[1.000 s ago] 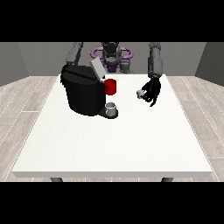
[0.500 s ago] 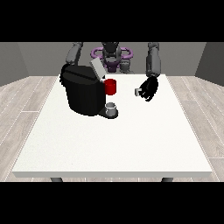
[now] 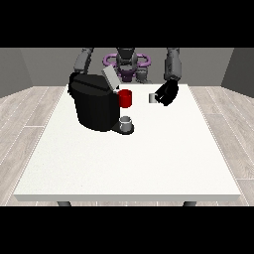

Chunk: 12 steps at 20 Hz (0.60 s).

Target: Insert the coffee pod into the coffee machine and close the lid

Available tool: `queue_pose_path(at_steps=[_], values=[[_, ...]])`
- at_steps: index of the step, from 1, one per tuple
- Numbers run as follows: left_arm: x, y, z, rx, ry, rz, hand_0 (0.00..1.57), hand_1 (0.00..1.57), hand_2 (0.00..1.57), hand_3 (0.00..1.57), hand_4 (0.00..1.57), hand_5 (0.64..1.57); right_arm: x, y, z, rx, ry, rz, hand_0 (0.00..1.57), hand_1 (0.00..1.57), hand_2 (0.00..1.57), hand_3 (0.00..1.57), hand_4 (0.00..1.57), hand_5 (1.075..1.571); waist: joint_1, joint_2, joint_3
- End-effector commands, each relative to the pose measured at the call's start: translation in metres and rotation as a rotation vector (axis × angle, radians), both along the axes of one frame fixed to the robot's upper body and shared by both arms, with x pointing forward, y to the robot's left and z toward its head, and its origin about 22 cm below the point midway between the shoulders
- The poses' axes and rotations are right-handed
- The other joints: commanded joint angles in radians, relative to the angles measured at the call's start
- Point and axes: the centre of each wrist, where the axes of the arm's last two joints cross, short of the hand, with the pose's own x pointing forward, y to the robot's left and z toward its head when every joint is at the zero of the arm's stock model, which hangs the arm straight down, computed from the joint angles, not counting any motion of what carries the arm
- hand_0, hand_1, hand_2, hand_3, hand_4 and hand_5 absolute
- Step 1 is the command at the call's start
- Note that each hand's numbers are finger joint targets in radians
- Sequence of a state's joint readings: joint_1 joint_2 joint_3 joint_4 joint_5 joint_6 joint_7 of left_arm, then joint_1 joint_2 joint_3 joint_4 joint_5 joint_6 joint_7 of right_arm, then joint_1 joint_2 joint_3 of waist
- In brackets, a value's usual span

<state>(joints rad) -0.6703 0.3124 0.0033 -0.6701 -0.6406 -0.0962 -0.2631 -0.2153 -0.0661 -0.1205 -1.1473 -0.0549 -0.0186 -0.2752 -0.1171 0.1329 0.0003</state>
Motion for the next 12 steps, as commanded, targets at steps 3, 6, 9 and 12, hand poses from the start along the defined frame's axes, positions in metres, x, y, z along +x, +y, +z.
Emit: queue_pose_path(at_steps=[3,6,9,12], values=[[0.006,-0.018,0.009,-0.033,-0.015,-0.033,1.42,1.42,1.39,1.29,0.6,1.571,-0.002,0.011,-0.005,-0.012,0.046,0.011,0.0,0.0,0.0,0.0,0.27,1.571,0.005,-0.055,-0.0004],[0.022,-0.033,0.04,-0.057,-0.016,-0.024,1.26,1.26,1.31,1.26,0.58,1.571,-0.007,0.0,-0.012,-0.012,0.042,0.018,0.0,0.0,0.0,0.0,0.3,1.571,0.001,-0.075,0.0],[0.021,-0.043,0.037,-0.111,0.044,-0.035,1.38,1.38,1.42,1.37,0.59,1.571,-0.012,-0.008,-0.012,-0.006,0.078,-0.003,0.0,0.0,0.0,0.0,0.32,1.571,-0.006,-0.111,-0.0002],[0.024,-0.026,0.059,-0.108,0.0,-0.05,1.38,1.38,1.42,1.37,0.59,1.571,-0.017,-0.006,-0.023,-0.021,0.062,-0.005,0.0,0.0,0.0,0.0,0.31,1.571,0.019,-0.096,-0.0002]])
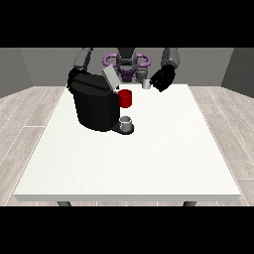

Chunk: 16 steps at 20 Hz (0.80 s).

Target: Insert the coffee pod into the coffee machine and close the lid

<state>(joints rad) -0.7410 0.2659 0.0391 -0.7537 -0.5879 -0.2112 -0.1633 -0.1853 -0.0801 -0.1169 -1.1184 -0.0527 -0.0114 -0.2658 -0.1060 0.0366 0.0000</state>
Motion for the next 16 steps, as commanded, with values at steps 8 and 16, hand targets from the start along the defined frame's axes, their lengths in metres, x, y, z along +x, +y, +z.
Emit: queue_pose_path(at_steps=[8,16], values=[[0.017,-0.033,0.053,-0.029,-0.081,-0.012,1.36,1.36,1.4,1.35,0.66,1.571,0.0,-0.02,-0.002,0.026,-0.039,0.014,0.0,0.0,0.0,0.0,0.19,1.571,-0.023,0.037,0.0002],[0.032,-0.03,0.101,-0.067,-0.129,0.046,1.51,1.51,1.47,1.13,0.63,1.571,0.021,0.001,0.017,0.035,-0.089,0.065,0.0,0.0,0.0,0.0,0.02,1.571,-0.067,0.109,0.0]])
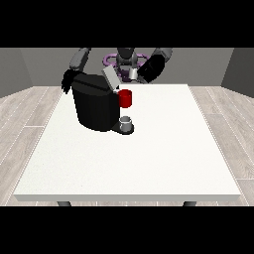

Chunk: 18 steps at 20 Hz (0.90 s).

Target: Insert the coffee pod into the coffee machine and close the lid

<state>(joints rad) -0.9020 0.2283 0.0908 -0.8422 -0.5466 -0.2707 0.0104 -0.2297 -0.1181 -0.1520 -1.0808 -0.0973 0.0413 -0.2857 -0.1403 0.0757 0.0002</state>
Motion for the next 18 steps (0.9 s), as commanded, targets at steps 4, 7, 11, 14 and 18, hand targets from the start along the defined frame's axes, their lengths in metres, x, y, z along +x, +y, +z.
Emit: queue_pose_path(at_steps=[4,7,11,14,18], values=[[0.01,0.005,0.022,-0.039,-0.08,0.065,1.36,1.36,1.42,1.36,0.61,1.571,0.019,0.019,0.022,-0.02,-0.124,0.121,0.0,0.0,0.0,0.0,0.0,1.571,-0.067,0.13,-0.0003],[0.018,0.044,0.069,-0.092,-0.127,0.117,1.47,1.47,1.47,1.36,0.64,1.571,0.024,0.018,0.033,-0.001,-0.158,0.211,0.0,0.0,0.0,0.0,0.0,1.571,-0.107,0.166,-0.0005],[0.022,0.035,0.104,-0.101,-0.174,0.131,1.39,1.39,1.44,1.41,0.61,1.571,0.04,0.019,0.043,-0.018,-0.193,0.192,0.0,0.0,0.0,0.0,0.28,1.571,-0.101,0.21,-0.0001],[0.023,0.012,0.087,-0.08,-0.158,0.133,1.51,1.51,1.5,1.43,0.6,1.571,0.04,0.013,0.032,-0.012,-0.17,0.155,0.0,0.0,0.0,0.0,0.29,1.571,-0.068,0.201,0.0002],[0.025,0.043,0.109,-0.146,-0.208,0.175,1.46,1.46,1.48,1.37,0.6,1.571,0.045,0.023,0.048,-0.027,-0.207,0.211,0.0,0.0,0.0,0.0,0.2,1.571,-0.131,0.27,-0.0003]])
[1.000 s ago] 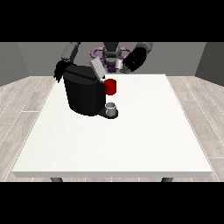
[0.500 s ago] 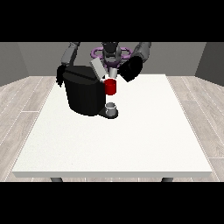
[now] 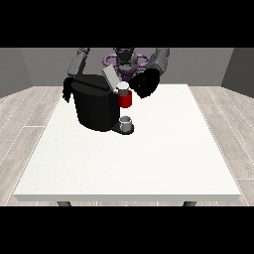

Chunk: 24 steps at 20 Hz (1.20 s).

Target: Insert the coffee pod into the coffee machine and close the lid

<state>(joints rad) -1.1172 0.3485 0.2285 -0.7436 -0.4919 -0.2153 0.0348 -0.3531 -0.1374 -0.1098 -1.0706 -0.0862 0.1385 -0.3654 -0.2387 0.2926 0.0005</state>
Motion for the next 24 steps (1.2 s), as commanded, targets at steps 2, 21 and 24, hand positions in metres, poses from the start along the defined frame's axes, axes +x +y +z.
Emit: queue_pose_path(at_steps=[2,21,24], values=[[0.003,-0.005,0.015,-0.024,-0.029,-0.013,1.45,1.45,1.48,1.39,0.61,1.571,0.021,-0.005,0.022,0.01,-0.021,-0.015,0.0,0.0,0.0,0.0,0.24,1.571,0.009,0.037,-0.0002],[0.005,0.002,0.029,0.056,-0.115,0.018,1.4,1.4,1.44,1.4,0.63,1.571,0.027,0.023,0.015,0.032,-0.045,0.045,0.0,0.0,0.0,0.0,0.32,1.571,-0.033,0.106,-0.0003],[0.006,-0.006,0.013,-0.005,-0.097,0.012,0.86,0.86,0.91,0.88,0.34,1.571,0.029,0.005,0.016,0.015,-0.022,0.008,0.0,0.0,0.0,0.0,0.35,1.571,-0.007,0.081,-0.0003]])
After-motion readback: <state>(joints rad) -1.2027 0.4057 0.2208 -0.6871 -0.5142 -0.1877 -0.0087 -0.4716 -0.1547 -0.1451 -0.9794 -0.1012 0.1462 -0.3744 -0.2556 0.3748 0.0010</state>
